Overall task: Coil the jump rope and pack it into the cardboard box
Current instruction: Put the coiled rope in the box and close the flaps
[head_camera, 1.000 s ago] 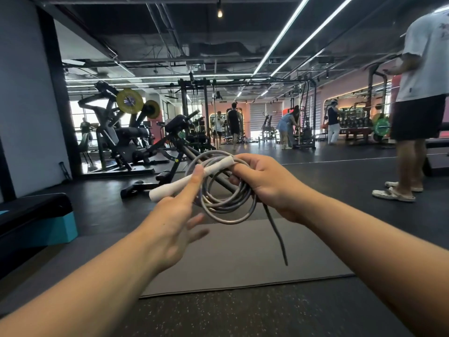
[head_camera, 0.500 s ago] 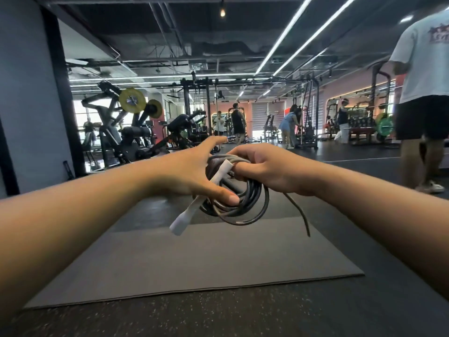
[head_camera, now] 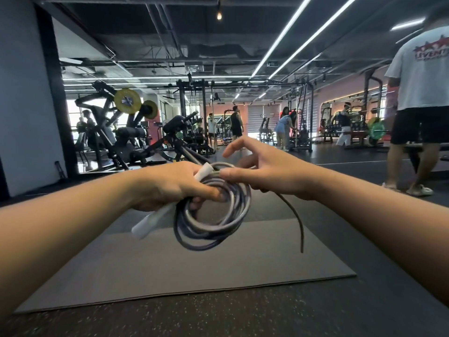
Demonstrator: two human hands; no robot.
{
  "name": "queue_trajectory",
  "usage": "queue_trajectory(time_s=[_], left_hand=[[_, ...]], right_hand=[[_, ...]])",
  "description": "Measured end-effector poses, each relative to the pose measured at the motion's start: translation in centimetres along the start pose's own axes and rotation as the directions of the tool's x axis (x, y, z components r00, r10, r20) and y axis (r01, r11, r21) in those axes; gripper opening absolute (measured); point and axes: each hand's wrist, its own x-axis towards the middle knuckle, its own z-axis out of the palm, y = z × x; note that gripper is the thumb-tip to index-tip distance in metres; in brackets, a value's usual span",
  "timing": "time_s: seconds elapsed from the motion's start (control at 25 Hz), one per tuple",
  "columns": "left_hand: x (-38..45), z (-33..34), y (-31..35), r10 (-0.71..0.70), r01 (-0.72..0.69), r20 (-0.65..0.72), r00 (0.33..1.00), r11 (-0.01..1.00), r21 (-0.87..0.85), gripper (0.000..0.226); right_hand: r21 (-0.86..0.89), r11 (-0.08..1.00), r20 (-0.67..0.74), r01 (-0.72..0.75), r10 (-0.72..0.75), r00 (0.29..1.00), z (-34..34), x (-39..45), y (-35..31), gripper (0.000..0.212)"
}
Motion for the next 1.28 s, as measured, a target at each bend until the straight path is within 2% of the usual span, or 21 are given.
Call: queue_trajectory(time_s=[0.12, 0.2, 0.24, 0.32, 0.4, 0.52, 0.6, 0.68, 0.76, 0.88, 0.96, 1.08, 1.2, 1.28], left_hand=[[-0.9, -0.6, -0.3, -0.066, 0.07, -0.027, 0.997, 0.975, 0.21, 0.021], [-1.0, -1.0, -0.8, -0.021, 0.07, -0.181, 0.983, 0.96, 0.27, 0.018], [-0.8, -1.0, -1.2, 0.023, 0.052, -0.291, 0.956, 0.968, 0.246, 0.017], [-0.4, -0.5, -2.0, 0.043, -0.022, -0.5, 0.865, 0.999, 0.047, 0.018], [0.2, 0.8, -2.4, -0.072, -0.12, -0.61, 0.789, 0.956, -0.268, 0.02], [1.8, 3.6, -2.3, -0.313, -0.239, -0.639, 0.703, 0.742, -0.627, 0.024], [2.8, 5.3, -2.1, -0.465, -0.293, -0.63, 0.622, 0.608, -0.738, 0.024], [3.1, 6.4, -1.7, -0.565, -0.322, -0.591, 0.576, 0.508, -0.799, 0.022], [3.0, 6.7, -1.5, -0.593, -0.337, -0.568, 0.571, 0.461, -0.821, 0.025], [2.6, 6.9, -1.5, -0.579, -0.392, -0.58, 0.573, 0.428, -0.814, 0.026], [2.0, 7.1, -2.1, -0.562, -0.413, -0.554, 0.615, 0.37, -0.833, 0.018], [0.3, 6.6, -3.6, -0.509, -0.441, -0.541, 0.67, 0.314, -0.841, 0.033], [-2.4, 5.3, -5.5, -0.465, -0.462, -0.573, 0.675, 0.339, -0.819, 0.04], [-4.7, 3.9, -6.9, -0.504, -0.449, -0.604, 0.617, 0.405, -0.796, 0.041]], right_hand=[[0.059, 0.995, 0.068, -0.078, 0.074, 0.995, -1.0, -0.5, 1.2, 0.037], [0.007, 0.991, 0.065, -0.134, 0.133, 0.989, -1.5, -0.9, 2.4, 0.034], [0.003, 0.985, 0.011, -0.171, 0.171, 0.985, -1.5, -1.1, 3.0, 0.038], [0.042, 0.979, -0.154, -0.199, 0.203, 0.967, -0.8, -1.0, 4.0, 0.042], [0.166, 0.972, -0.23, -0.166, 0.202, 0.952, 1.2, -0.5, 4.7, 0.044], [0.505, 0.854, -0.137, -0.123, 0.221, 0.966, 5.4, 1.0, 4.6, 0.063], [0.554, 0.827, -0.14, -0.101, 0.212, 0.967, 7.7, 1.8, 4.1, 0.069], [0.552, 0.829, -0.237, -0.091, 0.26, 0.936, 9.0, 2.2, 3.9, 0.055], [0.585, 0.8, -0.272, -0.129, 0.344, 0.899, 9.8, 2.6, 3.6, 0.041], [0.652, 0.743, -0.259, -0.152, 0.407, 0.876, 10.6, 3.1, 3.4, 0.036], [0.706, 0.702, -0.28, -0.096, 0.4, 0.873, 11.5, 3.4, 3.1, 0.027], [0.778, 0.627, -0.257, -0.036, 0.37, 0.893, 13.6, 3.7, 2.5, 0.019], [0.839, 0.544, -0.211, -0.019, 0.358, 0.91, 16.0, 4.5, 1.1, 0.021], [0.892, 0.451, -0.141, -0.041, 0.363, 0.921, 17.9, 5.2, -0.9, 0.023]])
